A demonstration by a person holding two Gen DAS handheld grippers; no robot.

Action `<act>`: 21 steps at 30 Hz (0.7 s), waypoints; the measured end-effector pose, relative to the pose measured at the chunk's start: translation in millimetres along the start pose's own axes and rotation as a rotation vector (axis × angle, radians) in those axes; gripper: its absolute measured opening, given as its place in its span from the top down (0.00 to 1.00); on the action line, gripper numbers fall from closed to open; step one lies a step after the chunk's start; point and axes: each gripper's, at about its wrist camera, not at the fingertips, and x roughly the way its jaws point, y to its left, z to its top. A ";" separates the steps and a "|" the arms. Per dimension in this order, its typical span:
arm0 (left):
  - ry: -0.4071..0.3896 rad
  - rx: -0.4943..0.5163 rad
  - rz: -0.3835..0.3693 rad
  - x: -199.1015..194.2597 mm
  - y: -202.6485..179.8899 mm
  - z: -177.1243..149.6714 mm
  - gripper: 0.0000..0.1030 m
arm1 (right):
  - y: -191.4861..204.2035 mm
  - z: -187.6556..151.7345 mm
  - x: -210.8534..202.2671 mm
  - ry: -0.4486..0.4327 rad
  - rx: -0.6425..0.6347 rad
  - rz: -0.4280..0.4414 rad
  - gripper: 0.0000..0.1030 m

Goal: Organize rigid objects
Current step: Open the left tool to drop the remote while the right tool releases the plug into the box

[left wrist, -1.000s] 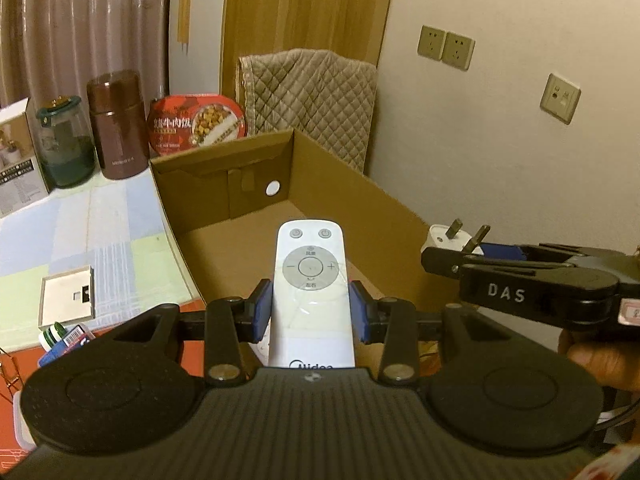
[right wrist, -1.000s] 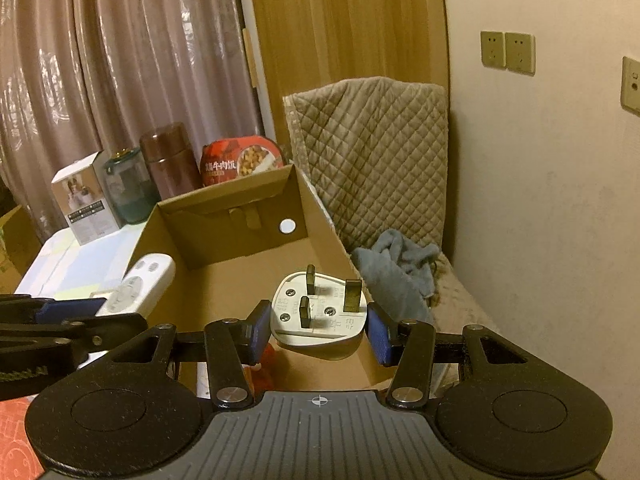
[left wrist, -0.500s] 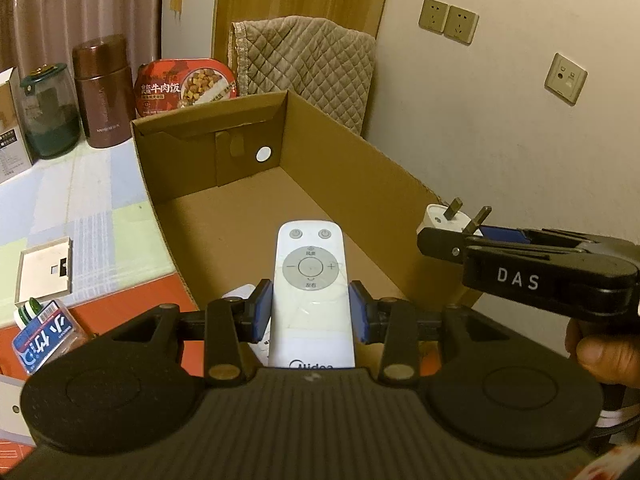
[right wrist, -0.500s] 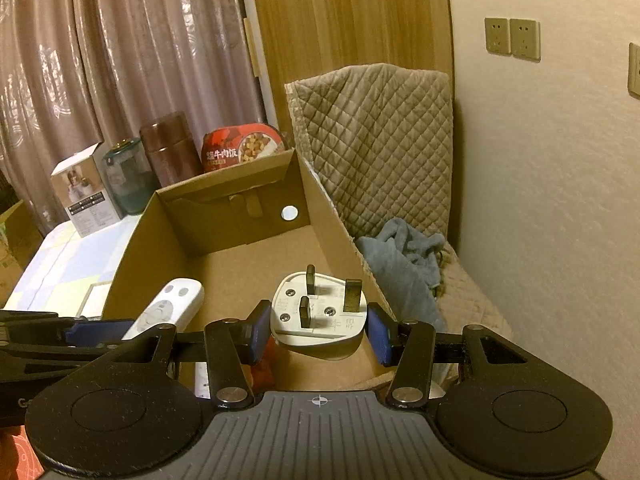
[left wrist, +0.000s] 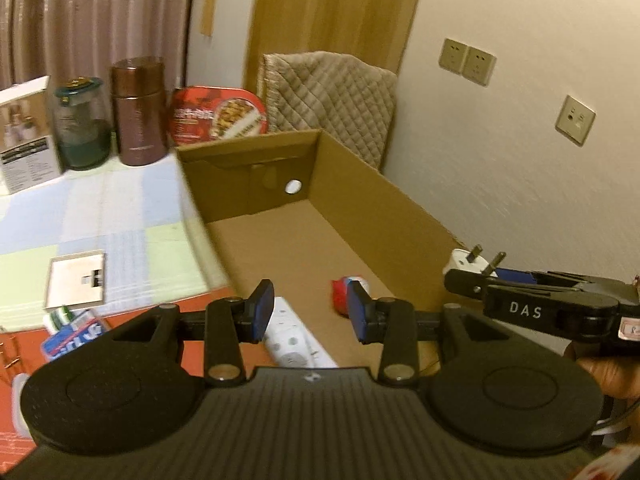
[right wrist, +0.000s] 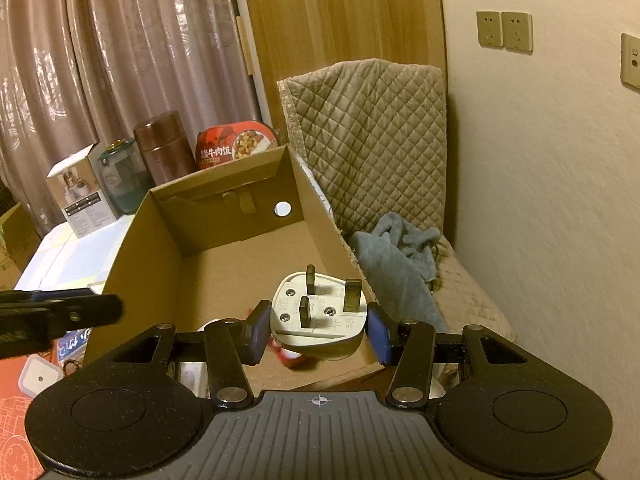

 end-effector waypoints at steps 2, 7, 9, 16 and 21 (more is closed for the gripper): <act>-0.007 -0.012 0.019 -8.4 7.7 -0.5 0.67 | 1.7 -0.1 -1.2 0.002 -0.004 0.002 0.54; -0.022 -0.028 0.058 -27.1 19.9 -5.5 0.67 | 7.4 1.2 -3.3 0.006 -0.016 0.005 0.54; -0.028 -0.036 0.066 -33.8 23.3 -7.1 0.67 | 9.6 1.8 -3.6 0.008 -0.020 0.006 0.54; -0.037 -0.066 0.071 -50.9 29.0 -14.2 0.66 | 15.5 3.5 -3.1 0.018 -0.033 0.018 0.54; -0.039 -0.089 0.078 -62.5 35.2 -21.3 0.66 | 18.7 8.4 -12.7 -0.010 -0.040 -0.001 0.51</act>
